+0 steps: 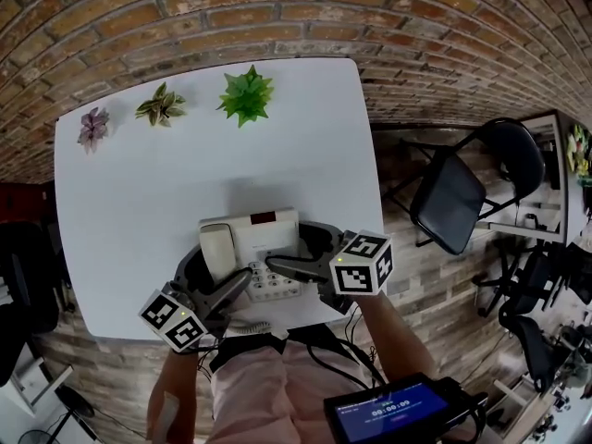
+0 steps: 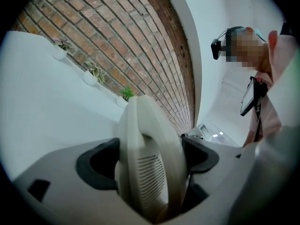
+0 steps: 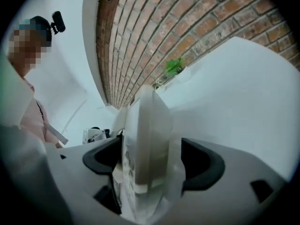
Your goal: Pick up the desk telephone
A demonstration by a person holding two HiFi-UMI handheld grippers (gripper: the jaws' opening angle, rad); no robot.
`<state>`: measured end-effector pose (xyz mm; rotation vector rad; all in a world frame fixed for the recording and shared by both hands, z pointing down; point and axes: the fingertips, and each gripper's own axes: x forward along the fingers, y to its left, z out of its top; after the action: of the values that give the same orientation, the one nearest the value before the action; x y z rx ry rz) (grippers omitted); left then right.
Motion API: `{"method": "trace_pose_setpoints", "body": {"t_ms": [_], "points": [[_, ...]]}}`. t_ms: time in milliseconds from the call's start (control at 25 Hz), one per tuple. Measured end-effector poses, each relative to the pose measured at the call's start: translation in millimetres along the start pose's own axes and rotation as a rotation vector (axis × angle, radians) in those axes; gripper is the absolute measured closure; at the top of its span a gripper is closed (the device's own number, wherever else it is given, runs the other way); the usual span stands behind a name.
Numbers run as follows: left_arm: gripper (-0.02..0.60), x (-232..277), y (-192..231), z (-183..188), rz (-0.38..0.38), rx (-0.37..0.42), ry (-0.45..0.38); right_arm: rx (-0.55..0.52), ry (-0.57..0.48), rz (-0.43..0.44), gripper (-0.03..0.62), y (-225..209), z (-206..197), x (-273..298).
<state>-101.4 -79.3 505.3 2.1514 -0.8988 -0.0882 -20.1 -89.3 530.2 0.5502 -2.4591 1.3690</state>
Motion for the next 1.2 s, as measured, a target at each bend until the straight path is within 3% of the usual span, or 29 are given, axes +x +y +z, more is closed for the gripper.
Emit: {"method": "trace_pose_setpoints", "body": {"t_ms": [240,360,440,560,760,840,880,1000,1200], "points": [[0.150,1,-1,-1,-0.005,0.016,-0.007,0.023,0.140,0.013,0.171,0,-13,12],[0.150,0,-1,-1,-0.007,0.018,-0.013,0.075,0.091,0.093,0.209,8,-9,14],[0.150,-1,-2,0,-0.011,0.020,-0.017,0.103,0.031,0.141,0.282,13,-4,13],[0.150,-2,-5,0,-0.020,0.031,-0.018,0.110,-0.012,0.179,0.298,16,-2,9],[0.150,-5,-3,-1,-0.020,0.014,-0.024,0.116,0.045,0.185,0.275,19,-7,14],[0.150,-8,-4,-1,-0.020,0.017,-0.035,0.094,0.068,0.173,0.294,20,-10,15],[0.150,-8,-6,-1,-0.024,0.023,-0.038,0.074,0.067,0.171,0.330,20,-10,14],[0.149,-9,-8,-2,-0.043,0.028,-0.016,0.025,0.022,0.192,0.341,23,-9,9],[0.147,-5,-4,-6,-0.066,-0.004,0.052,0.046,-0.030,0.217,0.361,23,-4,5]]}}
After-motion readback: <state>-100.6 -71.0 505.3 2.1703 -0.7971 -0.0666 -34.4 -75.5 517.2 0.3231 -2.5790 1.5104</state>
